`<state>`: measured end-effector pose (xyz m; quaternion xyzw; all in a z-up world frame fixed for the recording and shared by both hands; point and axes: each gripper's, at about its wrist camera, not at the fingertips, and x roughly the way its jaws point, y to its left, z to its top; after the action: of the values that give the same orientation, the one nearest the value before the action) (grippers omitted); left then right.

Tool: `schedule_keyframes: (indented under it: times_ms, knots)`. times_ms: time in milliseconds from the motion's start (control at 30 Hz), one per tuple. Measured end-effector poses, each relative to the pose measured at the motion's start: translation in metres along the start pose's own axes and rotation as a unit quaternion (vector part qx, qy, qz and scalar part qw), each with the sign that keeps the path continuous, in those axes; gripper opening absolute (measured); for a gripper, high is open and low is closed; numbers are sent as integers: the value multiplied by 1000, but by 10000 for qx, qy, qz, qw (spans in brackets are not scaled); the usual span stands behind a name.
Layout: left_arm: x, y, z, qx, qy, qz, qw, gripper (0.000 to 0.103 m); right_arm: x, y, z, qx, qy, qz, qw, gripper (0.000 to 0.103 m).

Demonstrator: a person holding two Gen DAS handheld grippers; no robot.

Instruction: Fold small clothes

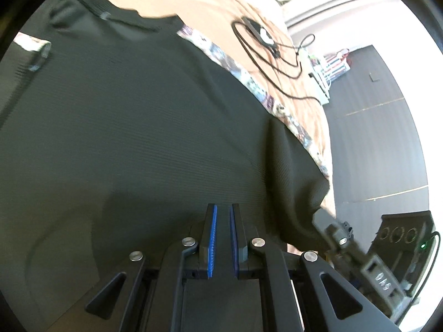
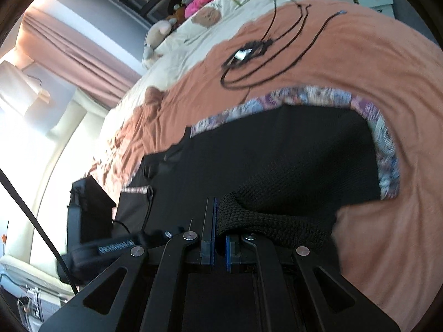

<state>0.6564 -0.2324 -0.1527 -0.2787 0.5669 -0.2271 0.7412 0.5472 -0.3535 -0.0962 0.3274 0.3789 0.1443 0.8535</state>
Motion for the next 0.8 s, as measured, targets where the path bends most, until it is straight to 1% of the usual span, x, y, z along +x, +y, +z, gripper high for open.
schedule_keyframes:
  times_ms: [67,167,200,233,267,300,333,367,433,467,567,633,800]
  knots:
    - [-7,0,0,37,-41,61,10000,8,4,5,-3,-75,111,9,9999,3]
    - [-17,0,-1,124,-73,172,9997,10,13,10,-7,-265,424,-185,9986,5]
    - [-15,-3,0,150,-81,210,9996,11,14,9,-8,-255,499,-207,9982,15]
    - [-14,-6,0,184,-91,249,9995,15,13,6,-9,-196,529,-177,9983,37]
    - [-16,-8,-3,221,-102,281,9993,17,9,2,-11,-130,491,-143,9986,52]
    - [-17,-10,-3,275,-109,318,9991,23,1,-4,-13,-68,389,-157,9991,70]
    - [-17,-14,-3,346,-122,351,9987,27,-10,-9,-14,-7,240,-189,9995,71]
    - [-17,-18,-3,414,-137,365,9984,27,-19,-15,-14,56,139,-165,9998,71]
    - [-14,-27,-4,566,-147,398,9975,27,-35,-28,-14,239,76,-48,9997,71]
    - [-13,-32,-5,635,-149,401,9971,27,-43,-35,-13,303,14,-66,9995,71]
    - [-9,-51,-11,939,-148,409,9946,27,-66,-57,-8,465,-241,-337,9981,71]
    - [-4,-66,-15,1163,-130,426,9922,27,-77,-69,-4,574,-379,-364,9970,71]
    - [11,-100,-23,1601,-78,416,9862,27,-107,-103,12,789,-724,-640,9922,71]
